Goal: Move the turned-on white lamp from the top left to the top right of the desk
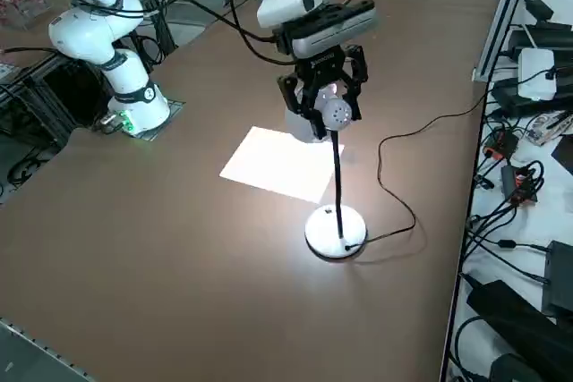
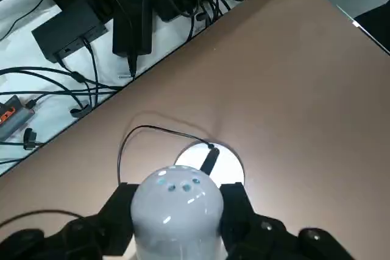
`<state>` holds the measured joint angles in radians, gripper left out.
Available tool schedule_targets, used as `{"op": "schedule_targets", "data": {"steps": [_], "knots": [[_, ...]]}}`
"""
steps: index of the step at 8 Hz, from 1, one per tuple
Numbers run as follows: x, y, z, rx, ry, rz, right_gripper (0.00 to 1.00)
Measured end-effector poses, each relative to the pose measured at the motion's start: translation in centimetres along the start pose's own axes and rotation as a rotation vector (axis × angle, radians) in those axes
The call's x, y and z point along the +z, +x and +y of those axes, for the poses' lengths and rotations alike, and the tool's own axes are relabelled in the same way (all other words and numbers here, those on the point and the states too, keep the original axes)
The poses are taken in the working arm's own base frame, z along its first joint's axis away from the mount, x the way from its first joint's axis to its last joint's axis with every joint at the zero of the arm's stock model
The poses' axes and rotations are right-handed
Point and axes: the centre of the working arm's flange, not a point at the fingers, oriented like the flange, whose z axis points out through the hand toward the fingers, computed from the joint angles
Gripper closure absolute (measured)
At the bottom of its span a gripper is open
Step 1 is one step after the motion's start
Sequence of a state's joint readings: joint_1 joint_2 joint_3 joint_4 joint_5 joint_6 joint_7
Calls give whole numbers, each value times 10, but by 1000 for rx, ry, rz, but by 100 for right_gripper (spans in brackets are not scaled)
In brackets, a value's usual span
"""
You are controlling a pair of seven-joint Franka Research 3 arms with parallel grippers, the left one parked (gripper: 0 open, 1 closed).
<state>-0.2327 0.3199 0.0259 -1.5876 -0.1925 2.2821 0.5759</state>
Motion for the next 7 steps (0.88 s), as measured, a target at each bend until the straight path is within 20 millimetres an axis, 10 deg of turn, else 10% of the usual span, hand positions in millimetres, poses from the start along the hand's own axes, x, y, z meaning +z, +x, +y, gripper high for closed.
{"op": "schedule_targets", "data": {"steps": [7], "knots": [[0, -7, -5, -12, -16, -32, 28]]}}
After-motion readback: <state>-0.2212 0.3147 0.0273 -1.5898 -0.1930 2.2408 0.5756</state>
